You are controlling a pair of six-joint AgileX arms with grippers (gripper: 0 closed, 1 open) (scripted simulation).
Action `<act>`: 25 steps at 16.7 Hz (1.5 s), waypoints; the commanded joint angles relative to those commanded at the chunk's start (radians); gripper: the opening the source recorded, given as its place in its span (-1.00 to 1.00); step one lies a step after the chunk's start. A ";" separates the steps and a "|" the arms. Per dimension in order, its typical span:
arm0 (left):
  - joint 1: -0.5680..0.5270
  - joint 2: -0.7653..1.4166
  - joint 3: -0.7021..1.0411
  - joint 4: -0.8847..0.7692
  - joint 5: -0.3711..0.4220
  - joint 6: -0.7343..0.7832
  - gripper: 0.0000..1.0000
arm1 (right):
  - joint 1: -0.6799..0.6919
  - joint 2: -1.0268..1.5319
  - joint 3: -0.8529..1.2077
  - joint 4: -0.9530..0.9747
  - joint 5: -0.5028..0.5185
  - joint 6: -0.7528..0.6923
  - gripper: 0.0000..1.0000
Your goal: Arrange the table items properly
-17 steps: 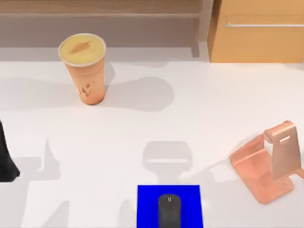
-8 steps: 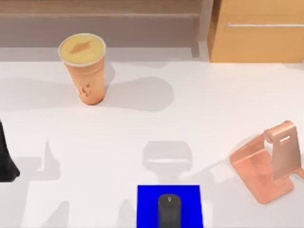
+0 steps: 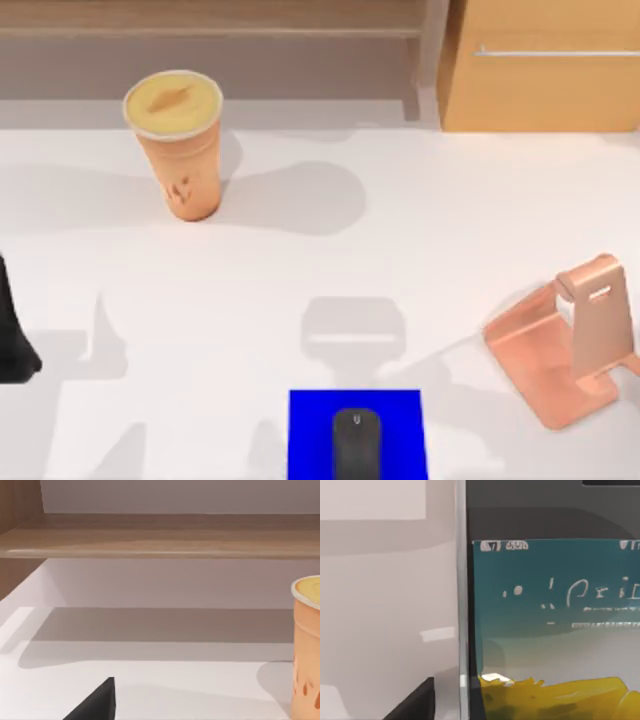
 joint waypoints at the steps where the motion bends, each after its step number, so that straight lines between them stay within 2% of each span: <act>1: 0.000 0.000 0.000 0.000 0.000 0.000 1.00 | 0.003 0.014 -0.008 0.021 0.000 0.003 1.00; 7: 0.000 0.000 0.000 0.000 0.000 0.000 1.00 | 0.007 0.031 -0.018 0.054 0.000 0.007 1.00; 20: 0.000 0.000 0.000 0.000 0.000 0.000 1.00 | 0.007 0.031 -0.018 0.054 0.000 0.007 -0.96; 25: 0.000 0.000 0.000 0.000 0.000 0.000 1.00 | 0.007 0.031 -0.018 0.054 0.000 0.007 -1.00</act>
